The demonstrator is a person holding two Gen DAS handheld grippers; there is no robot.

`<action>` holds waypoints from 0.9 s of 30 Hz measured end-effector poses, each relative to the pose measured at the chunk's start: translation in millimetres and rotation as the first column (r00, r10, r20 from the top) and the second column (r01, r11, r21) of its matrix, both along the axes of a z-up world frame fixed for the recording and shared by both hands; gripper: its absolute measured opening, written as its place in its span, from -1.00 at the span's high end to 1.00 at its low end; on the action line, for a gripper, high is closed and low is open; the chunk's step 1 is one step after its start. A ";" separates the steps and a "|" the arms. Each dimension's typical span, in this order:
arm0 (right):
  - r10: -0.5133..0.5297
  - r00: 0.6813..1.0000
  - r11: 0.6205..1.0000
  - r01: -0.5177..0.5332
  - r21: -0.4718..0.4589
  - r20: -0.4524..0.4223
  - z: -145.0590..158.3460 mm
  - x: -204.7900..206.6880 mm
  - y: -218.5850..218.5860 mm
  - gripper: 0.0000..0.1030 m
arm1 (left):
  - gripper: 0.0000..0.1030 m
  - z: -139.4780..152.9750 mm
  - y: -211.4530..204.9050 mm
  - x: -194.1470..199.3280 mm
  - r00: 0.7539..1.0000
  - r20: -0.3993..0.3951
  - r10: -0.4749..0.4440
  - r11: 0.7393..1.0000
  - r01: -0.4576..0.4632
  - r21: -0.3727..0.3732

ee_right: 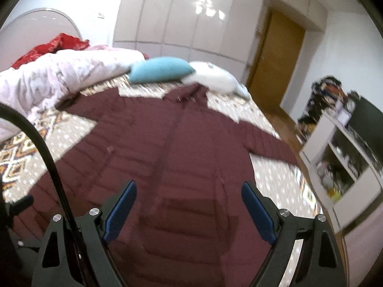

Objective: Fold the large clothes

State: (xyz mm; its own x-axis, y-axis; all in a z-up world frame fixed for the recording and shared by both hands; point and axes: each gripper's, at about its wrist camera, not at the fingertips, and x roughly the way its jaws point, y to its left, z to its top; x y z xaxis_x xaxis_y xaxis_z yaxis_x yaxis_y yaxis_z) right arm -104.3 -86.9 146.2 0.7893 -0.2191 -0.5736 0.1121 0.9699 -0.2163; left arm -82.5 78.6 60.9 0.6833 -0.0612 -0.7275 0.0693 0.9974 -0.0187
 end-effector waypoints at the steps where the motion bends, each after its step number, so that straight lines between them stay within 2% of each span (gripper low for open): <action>1: 0.018 1.000 1.000 -0.018 0.009 0.011 8.5 5.6 4.3 -0.78 | -1.00 1.6 5.6 4.0 1.000 0.005 0.015 1.000 -0.015 0.008; 7: 0.083 0.994 0.995 -0.087 0.053 0.078 45.0 35.9 22.4 -0.81 | -1.00 16.6 47.6 40.7 0.992 0.052 0.114 0.988 -0.119 0.099; 11: 0.083 0.994 0.993 -0.089 0.074 0.077 41.4 57.3 20.5 -0.82 | -1.00 24.6 76.0 68.5 0.981 0.078 0.176 0.973 -0.186 0.134; 15: 0.031 1.000 0.995 -0.030 0.099 -0.003 9.5 83.3 2.8 -0.83 | -1.00 21.6 100.1 102.1 0.976 0.068 0.209 0.965 -0.217 0.145; 17: -0.002 0.998 0.993 0.010 0.121 -0.064 -15.2 96.5 -10.7 -0.83 | -1.00 21.3 112.2 124.2 0.970 0.070 0.232 0.955 -0.240 0.172; 21: -0.041 0.990 0.987 0.060 0.148 -0.132 -50.7 111.6 -32.7 -0.83 | -1.00 22.8 137.9 178.0 0.964 0.081 0.252 0.938 -0.264 0.224; 27: -0.025 0.974 0.971 0.077 0.228 -0.224 -98.9 128.4 -44.0 -0.83 | -1.00 18.2 172.9 266.8 0.962 0.056 0.268 0.931 -0.273 0.241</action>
